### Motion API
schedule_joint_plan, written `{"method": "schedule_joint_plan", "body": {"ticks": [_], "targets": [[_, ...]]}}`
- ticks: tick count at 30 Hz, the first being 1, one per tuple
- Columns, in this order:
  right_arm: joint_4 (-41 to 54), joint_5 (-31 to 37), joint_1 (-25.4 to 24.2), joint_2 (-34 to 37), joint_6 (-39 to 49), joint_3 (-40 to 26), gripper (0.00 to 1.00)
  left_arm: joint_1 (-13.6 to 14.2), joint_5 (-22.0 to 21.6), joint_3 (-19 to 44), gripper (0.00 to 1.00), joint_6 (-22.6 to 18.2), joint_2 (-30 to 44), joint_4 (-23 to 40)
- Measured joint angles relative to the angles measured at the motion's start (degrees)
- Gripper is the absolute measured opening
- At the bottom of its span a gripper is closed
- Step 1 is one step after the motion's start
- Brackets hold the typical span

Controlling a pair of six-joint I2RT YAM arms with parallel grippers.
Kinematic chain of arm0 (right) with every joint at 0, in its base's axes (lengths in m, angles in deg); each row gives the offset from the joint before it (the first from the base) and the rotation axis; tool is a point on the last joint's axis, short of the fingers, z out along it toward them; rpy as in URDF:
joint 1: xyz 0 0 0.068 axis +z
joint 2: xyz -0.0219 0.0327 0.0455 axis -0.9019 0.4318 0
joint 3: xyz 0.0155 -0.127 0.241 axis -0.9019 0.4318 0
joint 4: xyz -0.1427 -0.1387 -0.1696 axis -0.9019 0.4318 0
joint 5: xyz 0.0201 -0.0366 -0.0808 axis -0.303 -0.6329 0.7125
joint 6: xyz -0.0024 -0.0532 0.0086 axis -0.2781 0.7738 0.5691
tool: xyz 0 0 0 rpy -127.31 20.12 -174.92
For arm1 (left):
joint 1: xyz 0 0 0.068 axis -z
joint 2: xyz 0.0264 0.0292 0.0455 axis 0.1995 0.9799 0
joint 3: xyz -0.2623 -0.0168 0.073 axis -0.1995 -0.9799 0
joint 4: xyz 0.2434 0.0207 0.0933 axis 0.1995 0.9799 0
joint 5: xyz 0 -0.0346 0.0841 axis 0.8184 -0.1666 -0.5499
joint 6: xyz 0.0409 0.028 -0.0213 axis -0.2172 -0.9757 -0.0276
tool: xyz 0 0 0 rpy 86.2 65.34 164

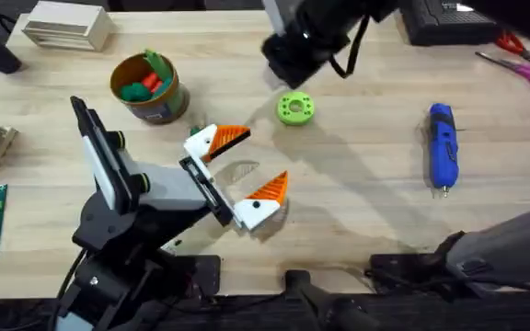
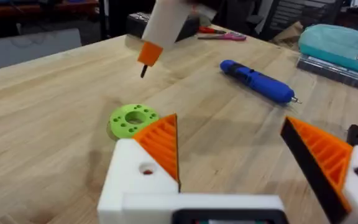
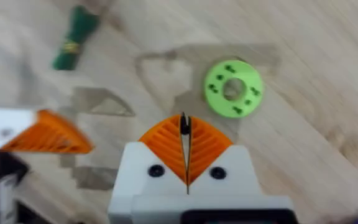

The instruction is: Pick up the gripper from the table and insert it into the empty holder that is missing its gripper. Then pick up a screw, insert it into the mounting hole, and use the screwdriver to tighten it. Finally, clean up the table by picking up the vegetable and placing it into the bucket.

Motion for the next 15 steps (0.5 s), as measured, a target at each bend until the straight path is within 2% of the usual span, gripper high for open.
{"method": "schedule_joint_plan", "body": {"ticks": [3,4,15], "targets": [[1.3,-3.6,2.5,0.0,0.6,-3.8,0.007,0.0,0.0,0.0,0.987,0.0,0.0,0.0],[2.3,-6.4,5.0,0.0,0.8,-6.2,0.007,0.0,0.0,0.0,0.987,0.0,0.0,0.0],[3.6,-10.1,14.3,0.0,-1.2,-7.2,0.007,0.0,0.0,0.0,0.987,0.0,0.0,0.0]]}}
